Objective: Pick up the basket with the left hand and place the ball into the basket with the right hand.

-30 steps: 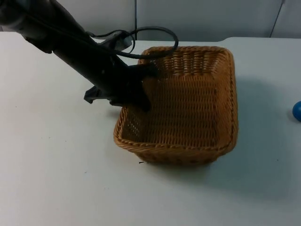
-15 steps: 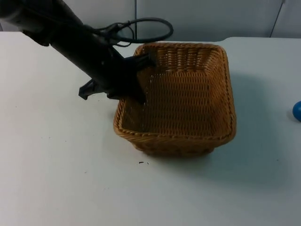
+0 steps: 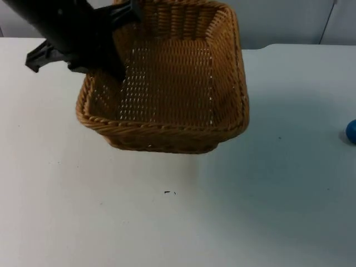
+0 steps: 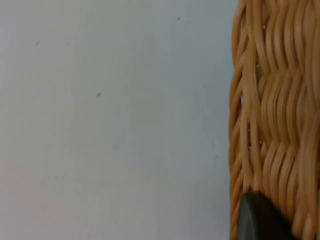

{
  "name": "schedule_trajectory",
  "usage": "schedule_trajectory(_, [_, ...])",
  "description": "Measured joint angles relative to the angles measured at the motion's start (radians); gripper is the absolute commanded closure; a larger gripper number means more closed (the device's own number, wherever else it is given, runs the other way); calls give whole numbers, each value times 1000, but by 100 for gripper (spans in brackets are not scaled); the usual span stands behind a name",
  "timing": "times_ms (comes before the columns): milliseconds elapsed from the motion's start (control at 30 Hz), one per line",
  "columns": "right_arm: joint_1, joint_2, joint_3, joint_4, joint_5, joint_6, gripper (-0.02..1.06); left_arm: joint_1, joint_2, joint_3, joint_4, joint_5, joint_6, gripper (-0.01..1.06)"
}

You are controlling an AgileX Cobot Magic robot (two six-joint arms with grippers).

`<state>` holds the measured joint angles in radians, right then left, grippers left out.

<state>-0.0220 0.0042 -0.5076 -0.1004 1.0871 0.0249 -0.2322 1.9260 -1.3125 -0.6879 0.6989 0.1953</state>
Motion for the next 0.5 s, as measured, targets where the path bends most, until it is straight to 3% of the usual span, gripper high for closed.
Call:
schedule_trajectory(33, [0, 0, 0, 0, 0, 0, 33, 0, 0, 0, 0, 0, 0, 105])
schedule_trajectory(167, [0, 0, 0, 0, 0, 0, 33, 66, -126, 227, -98, -39, 124, 105])
schedule_trajectory(500, [0, 0, -28, 0, -3, 0, 33, 79, -179, 409, -230, -71, 274, 105])
